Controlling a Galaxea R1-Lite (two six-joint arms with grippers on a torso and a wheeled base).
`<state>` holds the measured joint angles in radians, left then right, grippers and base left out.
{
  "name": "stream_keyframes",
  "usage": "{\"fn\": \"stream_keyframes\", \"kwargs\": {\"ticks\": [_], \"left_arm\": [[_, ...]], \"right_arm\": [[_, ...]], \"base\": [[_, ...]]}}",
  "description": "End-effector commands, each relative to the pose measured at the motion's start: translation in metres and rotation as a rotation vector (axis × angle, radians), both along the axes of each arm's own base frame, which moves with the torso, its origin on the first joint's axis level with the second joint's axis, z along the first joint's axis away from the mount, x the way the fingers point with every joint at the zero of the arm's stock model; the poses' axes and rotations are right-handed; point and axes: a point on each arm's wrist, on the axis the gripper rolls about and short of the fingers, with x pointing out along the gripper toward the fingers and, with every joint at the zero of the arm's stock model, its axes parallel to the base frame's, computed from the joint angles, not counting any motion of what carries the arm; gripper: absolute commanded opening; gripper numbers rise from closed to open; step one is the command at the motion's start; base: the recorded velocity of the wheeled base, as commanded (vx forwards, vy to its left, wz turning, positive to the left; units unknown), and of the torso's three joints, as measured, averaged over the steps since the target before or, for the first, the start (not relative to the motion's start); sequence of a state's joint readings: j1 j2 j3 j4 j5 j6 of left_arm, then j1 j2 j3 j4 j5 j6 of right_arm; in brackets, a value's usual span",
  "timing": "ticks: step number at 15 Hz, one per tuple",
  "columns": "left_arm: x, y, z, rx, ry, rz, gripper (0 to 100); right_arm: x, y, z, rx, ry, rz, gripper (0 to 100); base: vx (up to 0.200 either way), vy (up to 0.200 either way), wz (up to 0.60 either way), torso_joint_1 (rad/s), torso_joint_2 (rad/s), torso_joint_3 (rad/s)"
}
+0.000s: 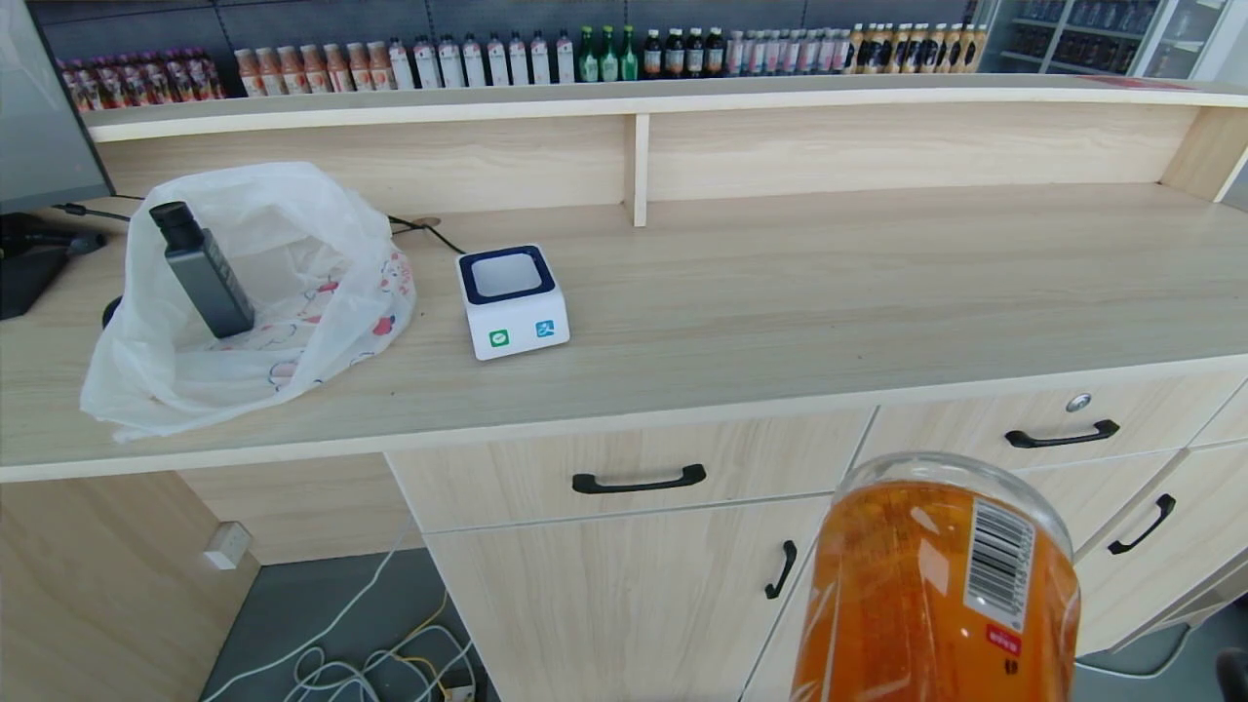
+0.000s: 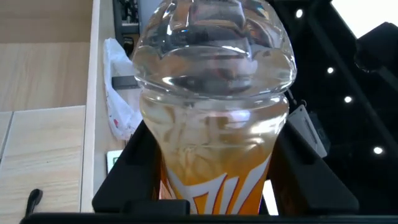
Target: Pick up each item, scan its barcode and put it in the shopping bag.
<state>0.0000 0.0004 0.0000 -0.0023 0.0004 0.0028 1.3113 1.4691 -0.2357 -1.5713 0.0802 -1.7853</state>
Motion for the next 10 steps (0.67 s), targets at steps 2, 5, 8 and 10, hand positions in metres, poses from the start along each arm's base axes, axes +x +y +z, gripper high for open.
{"fn": "stream_keyframes", "kwargs": {"ticks": [2,5,8,10], "left_arm": [[0.0,0.0,0.0001,0.0,-0.001,0.001,100],[0.0,0.0,0.0001,0.0,-0.001,0.001,100],[0.0,0.0,0.0001,0.0,-0.001,0.001,100],[0.0,0.0,0.0001,0.0,-0.001,0.001,100]], "right_arm": [[-0.0025,0.004,0.0039,0.015,-0.009,0.017,0],[-0.0025,0.0041,0.0033,0.012,-0.008,0.02,0],[-0.0021,0.0044,0.007,0.035,0.028,0.033,0],[-0.0001,0.0075,0.007,0.053,0.143,0.07,0]], "base": [[0.0,0.0,0.0,0.0,0.0,0.0],[0.0,0.0,0.0,0.0,0.0,0.0],[0.0,0.0,0.0,0.0,0.0,0.0],[0.0,0.0,0.0,0.0,0.0,0.0]]}}
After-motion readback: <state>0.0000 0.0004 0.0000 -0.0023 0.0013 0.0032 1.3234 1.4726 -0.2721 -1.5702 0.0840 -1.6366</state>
